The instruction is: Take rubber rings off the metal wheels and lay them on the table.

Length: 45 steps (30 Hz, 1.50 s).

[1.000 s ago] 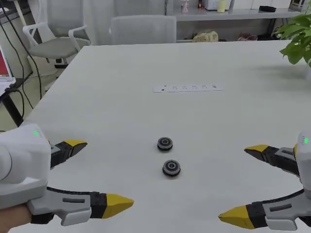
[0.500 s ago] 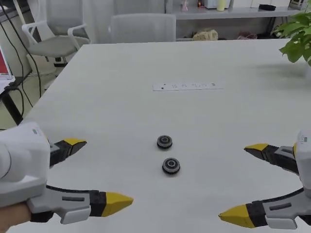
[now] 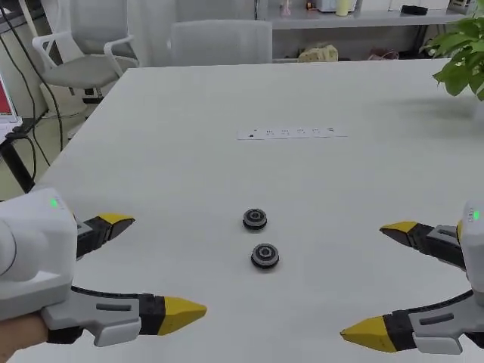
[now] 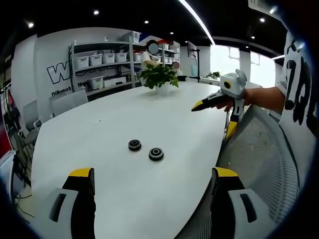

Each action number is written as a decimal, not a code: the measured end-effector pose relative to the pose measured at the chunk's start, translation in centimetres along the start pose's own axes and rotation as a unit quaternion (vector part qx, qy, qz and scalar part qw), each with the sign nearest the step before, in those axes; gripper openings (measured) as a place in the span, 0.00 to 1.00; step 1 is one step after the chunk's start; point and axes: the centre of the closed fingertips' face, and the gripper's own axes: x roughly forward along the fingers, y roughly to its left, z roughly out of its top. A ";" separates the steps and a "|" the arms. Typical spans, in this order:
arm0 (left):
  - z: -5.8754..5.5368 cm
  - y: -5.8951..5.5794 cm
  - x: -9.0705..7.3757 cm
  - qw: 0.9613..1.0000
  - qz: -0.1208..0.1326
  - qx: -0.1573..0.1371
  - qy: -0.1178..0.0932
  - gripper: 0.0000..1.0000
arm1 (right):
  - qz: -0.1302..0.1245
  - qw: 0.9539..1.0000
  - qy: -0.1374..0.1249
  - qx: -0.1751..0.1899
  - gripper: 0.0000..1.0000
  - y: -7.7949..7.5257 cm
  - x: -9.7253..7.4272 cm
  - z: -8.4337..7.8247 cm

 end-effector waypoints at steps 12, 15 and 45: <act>0.0 0.2 0.1 1.000 0.000 0.002 0.002 0.96 | -0.001 1.000 -0.003 -0.003 0.99 -0.3 -0.1 0.2; 0.2 0.3 0.2 1.000 0.000 0.004 0.001 0.96 | -0.002 1.000 -0.002 -0.005 0.99 -0.5 0.0 0.4; 2.0 1.8 2.4 1.000 -0.014 0.026 0.001 0.95 | -0.007 1.000 -0.010 -0.026 0.99 -3.6 1.2 2.6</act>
